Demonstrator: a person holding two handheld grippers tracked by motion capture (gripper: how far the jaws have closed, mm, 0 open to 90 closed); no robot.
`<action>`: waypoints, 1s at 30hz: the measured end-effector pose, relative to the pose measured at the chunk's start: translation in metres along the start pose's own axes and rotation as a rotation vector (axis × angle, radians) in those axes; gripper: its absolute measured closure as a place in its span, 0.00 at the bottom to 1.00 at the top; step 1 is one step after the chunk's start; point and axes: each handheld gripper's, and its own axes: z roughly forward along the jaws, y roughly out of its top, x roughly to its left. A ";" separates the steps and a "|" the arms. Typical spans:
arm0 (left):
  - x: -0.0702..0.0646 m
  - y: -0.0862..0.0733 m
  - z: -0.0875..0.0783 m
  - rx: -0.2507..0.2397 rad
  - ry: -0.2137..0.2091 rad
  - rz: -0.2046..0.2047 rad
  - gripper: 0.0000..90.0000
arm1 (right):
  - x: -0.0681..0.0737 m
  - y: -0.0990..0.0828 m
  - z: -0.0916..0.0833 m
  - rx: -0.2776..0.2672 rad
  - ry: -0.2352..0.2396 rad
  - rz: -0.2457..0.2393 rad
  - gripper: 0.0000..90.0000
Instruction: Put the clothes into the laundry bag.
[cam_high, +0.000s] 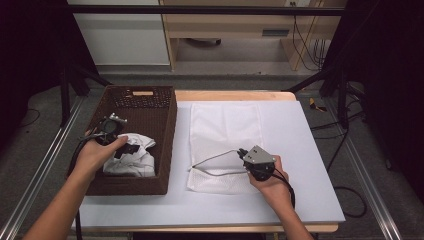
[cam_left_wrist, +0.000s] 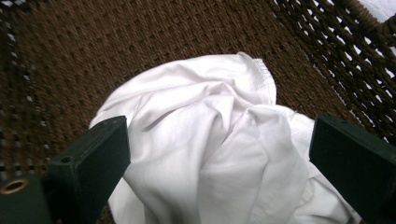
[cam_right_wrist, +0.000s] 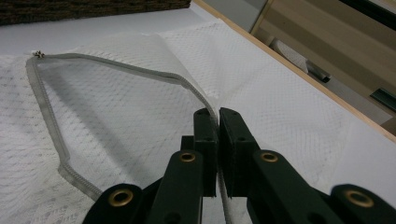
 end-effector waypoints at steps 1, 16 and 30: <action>0.001 0.000 0.002 -0.001 -0.009 -0.003 0.06 | 0.000 0.000 0.000 0.000 0.000 -0.001 0.96; 0.007 -0.001 0.039 0.109 -0.016 0.006 0.01 | -0.002 0.001 0.000 -0.012 0.004 0.011 0.96; 0.003 -0.002 0.050 0.121 -0.047 0.029 0.00 | -0.003 0.002 -0.003 -0.024 0.014 0.021 0.97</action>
